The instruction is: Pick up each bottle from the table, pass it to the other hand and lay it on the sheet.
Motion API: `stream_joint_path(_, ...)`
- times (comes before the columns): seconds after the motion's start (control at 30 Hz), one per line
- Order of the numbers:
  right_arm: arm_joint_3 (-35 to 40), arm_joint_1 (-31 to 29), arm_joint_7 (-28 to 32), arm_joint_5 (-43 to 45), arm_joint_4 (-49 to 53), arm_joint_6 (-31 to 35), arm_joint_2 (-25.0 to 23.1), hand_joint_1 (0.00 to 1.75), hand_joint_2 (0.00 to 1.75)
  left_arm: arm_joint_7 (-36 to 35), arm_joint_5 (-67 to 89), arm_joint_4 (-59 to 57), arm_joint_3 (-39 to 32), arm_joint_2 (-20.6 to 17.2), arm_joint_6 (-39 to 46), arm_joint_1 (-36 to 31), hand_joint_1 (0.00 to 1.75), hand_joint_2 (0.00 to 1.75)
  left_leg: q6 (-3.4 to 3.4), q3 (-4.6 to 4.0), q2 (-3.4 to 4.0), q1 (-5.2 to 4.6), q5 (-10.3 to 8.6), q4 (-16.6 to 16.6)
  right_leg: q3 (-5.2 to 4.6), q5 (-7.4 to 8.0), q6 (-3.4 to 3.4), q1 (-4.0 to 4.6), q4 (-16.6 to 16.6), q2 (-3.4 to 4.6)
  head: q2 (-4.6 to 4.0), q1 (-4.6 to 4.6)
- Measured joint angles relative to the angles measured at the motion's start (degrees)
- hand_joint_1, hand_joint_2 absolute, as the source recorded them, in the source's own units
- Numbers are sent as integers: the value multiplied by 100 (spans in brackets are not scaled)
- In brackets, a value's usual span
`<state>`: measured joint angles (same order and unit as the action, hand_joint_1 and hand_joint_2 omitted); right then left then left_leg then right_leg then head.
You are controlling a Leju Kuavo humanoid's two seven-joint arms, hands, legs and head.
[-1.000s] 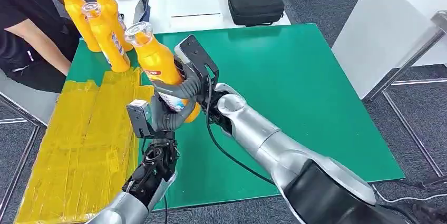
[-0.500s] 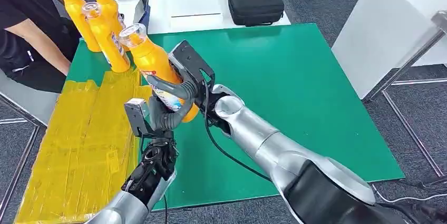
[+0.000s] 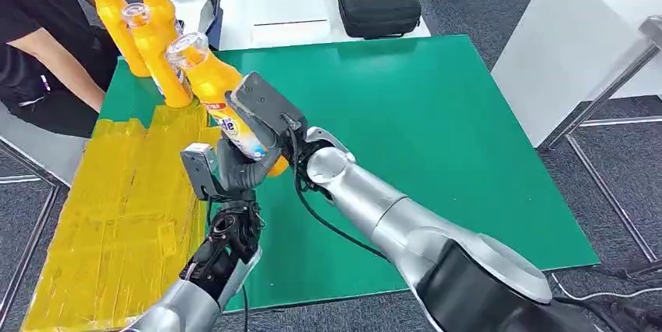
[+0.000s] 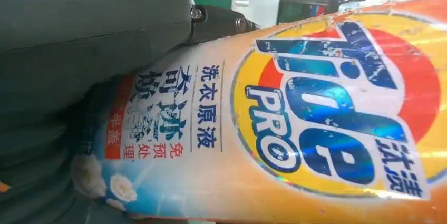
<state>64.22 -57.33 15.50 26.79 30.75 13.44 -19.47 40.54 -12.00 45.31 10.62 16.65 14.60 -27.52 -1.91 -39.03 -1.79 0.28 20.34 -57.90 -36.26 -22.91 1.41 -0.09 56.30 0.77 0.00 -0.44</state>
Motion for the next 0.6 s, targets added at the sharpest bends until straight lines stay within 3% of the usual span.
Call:
stream_joint_path(0.33, -751, -19, 48, -1183, 159, 159, 18, 0, 0, 28, 129, 48, -171, -2, 118, -103, 175, 175, -1, 0, -7, 0, -2, 0, 2, 0, 0, 0, 0, -5, 0, 2)
stream_joint_path(0.6, -2272, 3, -260, -2775, 1201, 144, 345, 0, 0, -37, 262, 31, -461, -66, 284, -27, 175, 175, -6, -3, -25, 0, -6, -1, 1, 0, 1, 0, -1, -24, 0, 2)
